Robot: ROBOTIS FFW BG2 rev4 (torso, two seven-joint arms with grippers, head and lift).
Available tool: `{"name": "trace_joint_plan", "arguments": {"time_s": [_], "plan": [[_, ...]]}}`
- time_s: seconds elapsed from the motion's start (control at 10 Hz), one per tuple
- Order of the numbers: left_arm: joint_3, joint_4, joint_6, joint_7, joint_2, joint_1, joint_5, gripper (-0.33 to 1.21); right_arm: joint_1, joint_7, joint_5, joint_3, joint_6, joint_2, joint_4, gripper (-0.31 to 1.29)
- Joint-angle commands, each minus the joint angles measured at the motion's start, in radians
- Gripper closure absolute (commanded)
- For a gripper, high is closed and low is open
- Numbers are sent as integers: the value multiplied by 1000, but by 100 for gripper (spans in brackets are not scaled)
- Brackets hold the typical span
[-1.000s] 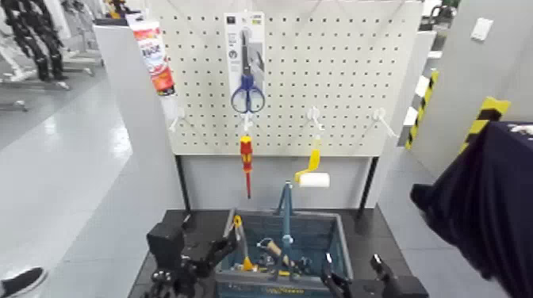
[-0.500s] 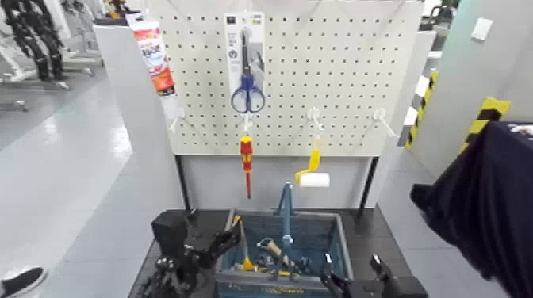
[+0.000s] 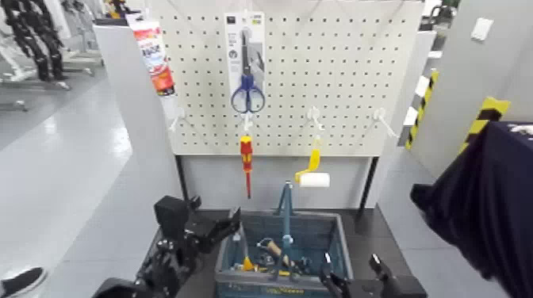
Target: Put the red screwdriver into the crate.
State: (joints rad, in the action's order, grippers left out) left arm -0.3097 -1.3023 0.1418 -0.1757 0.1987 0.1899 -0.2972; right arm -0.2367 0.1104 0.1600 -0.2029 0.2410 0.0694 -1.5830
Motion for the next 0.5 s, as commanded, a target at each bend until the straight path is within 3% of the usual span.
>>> {"name": "trace_joint_plan", "arguments": {"time_s": [0.1,0.5], "plan": [[-6,52,-13,-47,5,74,-10,10,4,0,1,-3,1,1,3,14],[-35,147,-38,-145,21,201,-29,10,8,0,1,-6,3,3,5,14]]}}
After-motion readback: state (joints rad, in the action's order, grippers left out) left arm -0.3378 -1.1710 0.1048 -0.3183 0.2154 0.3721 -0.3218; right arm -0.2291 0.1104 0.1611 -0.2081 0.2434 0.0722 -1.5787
